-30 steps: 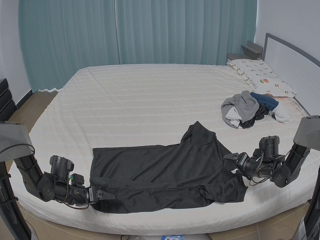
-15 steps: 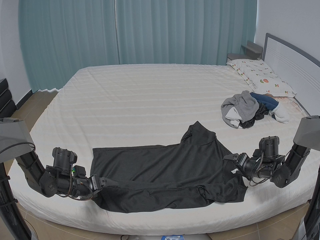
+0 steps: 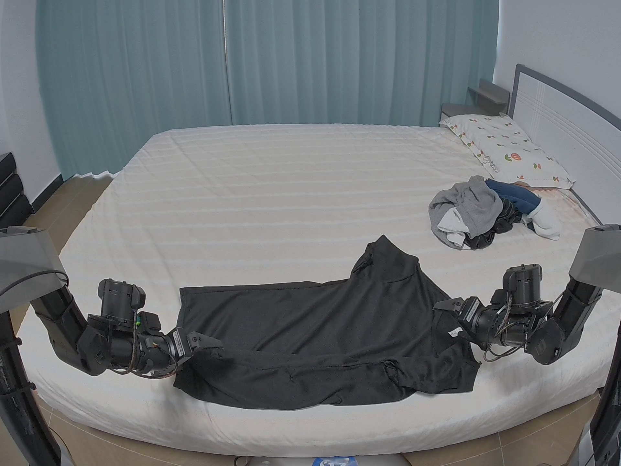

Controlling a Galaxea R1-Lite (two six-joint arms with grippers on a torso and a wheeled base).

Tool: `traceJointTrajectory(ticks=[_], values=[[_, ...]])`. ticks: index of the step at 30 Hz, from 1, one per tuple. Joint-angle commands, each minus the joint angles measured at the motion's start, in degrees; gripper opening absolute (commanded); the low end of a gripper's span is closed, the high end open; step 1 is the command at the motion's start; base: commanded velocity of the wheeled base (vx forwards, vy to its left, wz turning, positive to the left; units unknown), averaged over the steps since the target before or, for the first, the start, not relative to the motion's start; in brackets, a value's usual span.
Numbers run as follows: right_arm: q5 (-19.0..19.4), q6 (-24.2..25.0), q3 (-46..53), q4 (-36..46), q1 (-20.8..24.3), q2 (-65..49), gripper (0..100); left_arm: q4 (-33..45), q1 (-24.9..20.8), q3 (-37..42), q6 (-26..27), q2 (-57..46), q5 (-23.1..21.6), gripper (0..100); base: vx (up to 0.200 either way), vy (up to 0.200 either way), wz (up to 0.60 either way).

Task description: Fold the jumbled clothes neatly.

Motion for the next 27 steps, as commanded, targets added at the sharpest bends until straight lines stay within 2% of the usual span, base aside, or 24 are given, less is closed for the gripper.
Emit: traceJointTrajectory(ticks=[1,3,6,13,17,19,27], values=[[0.01,-0.09,0.03,-0.02,0.00,0.01,100,-1.41,0.84,0.40,-0.12,0.58,-0.85,100,0.000,0.000,0.00],[0.01,0.00,0.03,-0.02,0.00,0.01,100,-1.68,1.01,0.58,-0.20,0.40,-1.37,100,0.000,0.000,0.00],[0.01,-0.09,-0.05,-0.02,0.00,0.01,100,-1.94,1.98,0.67,-1.26,-0.30,-5.24,100,0.000,0.000,0.00],[0.01,0.00,-0.05,-0.02,0.00,-0.07,100,-3.43,2.86,0.67,-1.70,-0.83,-5.33,100,0.000,0.000,0.00],[0.01,0.00,-0.05,-0.02,0.00,0.01,100,-4.23,3.74,0.49,-5.48,-2.15,-6.65,100,0.000,0.000,0.00],[0.01,0.00,-0.05,-0.02,0.00,0.01,100,-5.37,3.74,0.75,-5.65,-1.79,-6.74,100,0.000,0.000,0.00],[0.01,-0.09,-0.05,-0.02,0.09,0.01,100,-8.80,1.71,2.07,-5.30,1.72,-6.12,100,0.000,0.000,0.00]])
